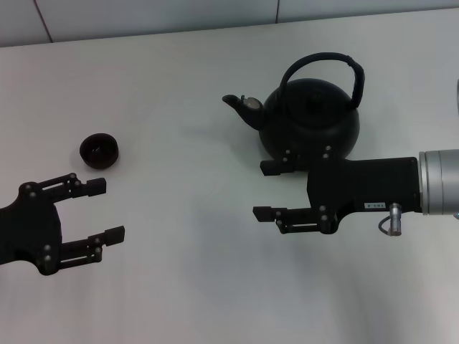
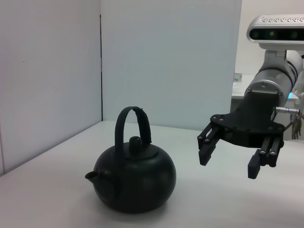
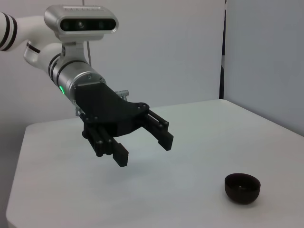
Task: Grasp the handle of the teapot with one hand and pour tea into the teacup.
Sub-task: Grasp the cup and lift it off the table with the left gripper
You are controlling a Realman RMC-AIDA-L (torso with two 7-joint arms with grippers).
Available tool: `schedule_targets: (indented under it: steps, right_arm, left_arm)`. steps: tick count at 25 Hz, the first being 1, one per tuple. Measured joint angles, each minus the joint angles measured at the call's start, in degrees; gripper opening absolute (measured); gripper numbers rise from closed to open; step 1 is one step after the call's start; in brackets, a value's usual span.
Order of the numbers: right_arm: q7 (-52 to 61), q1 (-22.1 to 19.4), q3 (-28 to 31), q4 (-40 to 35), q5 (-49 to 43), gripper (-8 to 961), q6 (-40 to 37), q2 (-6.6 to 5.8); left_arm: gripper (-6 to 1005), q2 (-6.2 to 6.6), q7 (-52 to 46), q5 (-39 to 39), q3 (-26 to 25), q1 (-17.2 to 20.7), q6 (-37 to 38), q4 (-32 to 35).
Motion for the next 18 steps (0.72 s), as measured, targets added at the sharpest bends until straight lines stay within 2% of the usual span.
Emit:
schedule_targets:
  steps: [13, 18]
  right_arm:
    - [0.0, 0.1, 0.0, 0.1, 0.0, 677, 0.1, 0.0]
    - [0.0, 0.4, -0.5, 0.5, 0.0, 676, 0.1, 0.0]
  left_arm:
    - [752, -0.02, 0.0, 0.0, 0.0, -0.2, -0.4, 0.0]
    - [752, -0.26, -0.2, -0.5, -0.4, -0.2, -3.1, 0.0]
